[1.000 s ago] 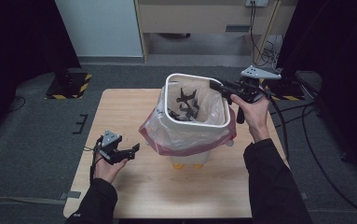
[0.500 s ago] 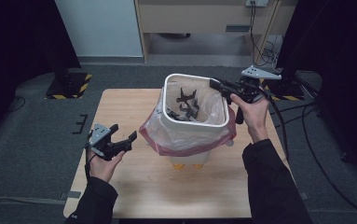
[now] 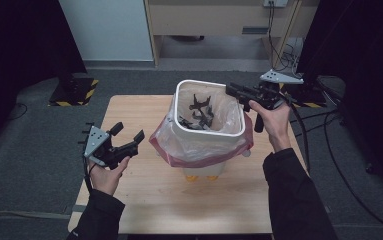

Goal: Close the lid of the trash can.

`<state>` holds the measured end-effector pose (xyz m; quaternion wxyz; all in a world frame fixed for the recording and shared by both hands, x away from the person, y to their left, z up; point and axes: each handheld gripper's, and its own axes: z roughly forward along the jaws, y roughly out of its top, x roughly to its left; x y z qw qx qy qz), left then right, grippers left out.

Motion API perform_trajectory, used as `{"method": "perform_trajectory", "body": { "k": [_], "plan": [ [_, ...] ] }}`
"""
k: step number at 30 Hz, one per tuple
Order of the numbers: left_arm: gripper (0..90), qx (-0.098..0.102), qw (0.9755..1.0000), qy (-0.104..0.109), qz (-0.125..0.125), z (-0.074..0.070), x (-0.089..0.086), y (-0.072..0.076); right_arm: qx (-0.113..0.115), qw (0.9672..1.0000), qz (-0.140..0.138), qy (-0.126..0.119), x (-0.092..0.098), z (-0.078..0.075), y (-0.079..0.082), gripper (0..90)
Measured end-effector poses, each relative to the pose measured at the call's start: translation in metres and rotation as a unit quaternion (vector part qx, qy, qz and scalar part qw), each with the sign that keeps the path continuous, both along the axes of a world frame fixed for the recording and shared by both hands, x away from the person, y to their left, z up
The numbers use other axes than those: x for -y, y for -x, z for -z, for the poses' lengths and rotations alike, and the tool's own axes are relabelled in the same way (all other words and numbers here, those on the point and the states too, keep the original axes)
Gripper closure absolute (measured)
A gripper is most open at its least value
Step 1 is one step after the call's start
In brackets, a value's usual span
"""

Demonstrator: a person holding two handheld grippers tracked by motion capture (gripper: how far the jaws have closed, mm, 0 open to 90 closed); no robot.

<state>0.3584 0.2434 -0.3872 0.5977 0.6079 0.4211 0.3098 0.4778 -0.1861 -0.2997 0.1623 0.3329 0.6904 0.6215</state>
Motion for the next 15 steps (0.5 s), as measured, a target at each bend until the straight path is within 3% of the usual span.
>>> {"method": "perform_trajectory", "body": {
  "k": [5, 15],
  "plan": [
    [15.4, 0.021, 0.9997, 0.008, 0.008, -0.012, 0.005, 0.004, -0.002, 0.9999, -0.01, 0.011, -0.003, 0.002, -0.002, 69.9],
    [15.3, 0.059, 0.9977, 0.028, 0.018, -0.038, 0.012, 0.009, 0.004, 0.9998, 0.007, 0.016, -0.005, 0.002, 0.0, 74.0]
  ]
}}
